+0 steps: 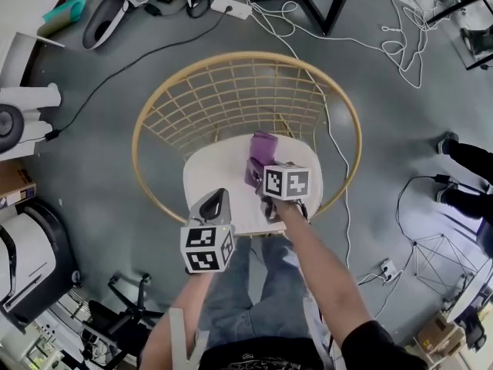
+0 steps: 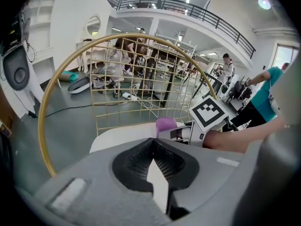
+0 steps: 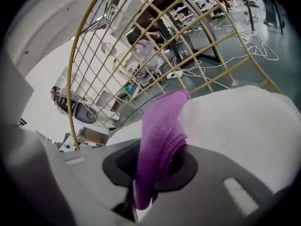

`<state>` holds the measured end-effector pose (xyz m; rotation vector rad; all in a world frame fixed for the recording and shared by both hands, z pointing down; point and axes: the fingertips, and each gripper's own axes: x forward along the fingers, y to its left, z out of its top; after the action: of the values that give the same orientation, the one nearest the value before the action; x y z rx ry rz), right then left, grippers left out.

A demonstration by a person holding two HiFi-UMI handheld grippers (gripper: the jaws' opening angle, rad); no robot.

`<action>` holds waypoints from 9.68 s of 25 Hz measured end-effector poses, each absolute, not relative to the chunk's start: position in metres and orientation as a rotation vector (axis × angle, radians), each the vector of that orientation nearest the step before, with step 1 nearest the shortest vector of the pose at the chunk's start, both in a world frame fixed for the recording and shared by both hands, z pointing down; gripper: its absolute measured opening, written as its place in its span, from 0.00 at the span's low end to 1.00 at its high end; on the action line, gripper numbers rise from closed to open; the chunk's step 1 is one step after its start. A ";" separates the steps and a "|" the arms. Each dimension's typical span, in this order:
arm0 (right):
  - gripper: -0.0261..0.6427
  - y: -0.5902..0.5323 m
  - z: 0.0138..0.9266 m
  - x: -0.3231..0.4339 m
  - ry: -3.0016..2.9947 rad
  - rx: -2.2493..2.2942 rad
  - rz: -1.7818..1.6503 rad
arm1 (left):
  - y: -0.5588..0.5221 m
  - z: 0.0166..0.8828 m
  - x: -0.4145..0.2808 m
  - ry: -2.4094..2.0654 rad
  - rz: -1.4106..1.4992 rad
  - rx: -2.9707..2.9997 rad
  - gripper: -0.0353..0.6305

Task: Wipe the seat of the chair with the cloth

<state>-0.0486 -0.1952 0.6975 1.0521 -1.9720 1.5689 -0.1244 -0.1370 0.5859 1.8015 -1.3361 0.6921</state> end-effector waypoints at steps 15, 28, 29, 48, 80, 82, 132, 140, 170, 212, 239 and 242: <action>0.13 -0.177 0.687 0.062 -1.833 1.315 1.650 | -0.138 0.595 -0.077 -1.296 0.656 1.829 0.06; 0.13 -0.175 0.676 0.110 -1.877 1.384 1.598 | -0.128 0.604 -0.059 -1.300 0.681 1.812 0.06; 0.13 -0.176 0.671 0.099 -1.926 1.346 1.589 | -0.126 0.606 -0.061 -1.302 0.679 1.807 0.06; 0.13 -0.101 0.649 -0.221 -2.180 0.622 1.394 | -0.100 0.599 -0.231 -1.395 0.665 1.745 0.06; 0.13 -0.083 0.692 -0.121 -2.041 0.800 1.428 | -0.085 0.613 -0.153 -1.268 0.712 1.814 0.06; 0.13 -0.086 0.695 -0.102 -2.030 0.825 1.425 | -0.085 0.613 -0.140 -1.262 0.719 1.819 0.06; 0.13 -0.076 0.654 0.011 -1.967 1.160 1.408 | -0.056 0.608 -0.126 -1.239 0.806 1.833 0.06; 0.13 -0.055 0.644 -0.142 -2.125 0.897 1.423 | -0.039 0.610 -0.203 -1.274 0.805 1.797 0.06; 0.13 -0.006 0.676 -0.168 -2.105 0.770 1.441 | -0.008 0.621 -0.184 -1.242 0.749 1.773 0.06; 0.13 -0.050 0.682 0.089 -1.947 1.044 1.437 | -0.035 0.618 -0.002 -1.172 0.794 1.834 0.06; 0.13 -0.083 0.473 0.032 -2.337 0.998 0.979 | -0.059 0.463 -0.018 -1.367 0.629 1.909 0.05; 0.13 -0.069 0.452 0.009 -2.366 1.012 0.926 | -0.053 0.444 -0.035 -1.389 0.576 1.943 0.05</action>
<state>0.0094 -0.0689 0.4524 1.0123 -2.3658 0.9260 -0.0351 -0.0531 0.4438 1.9431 -1.3888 0.5761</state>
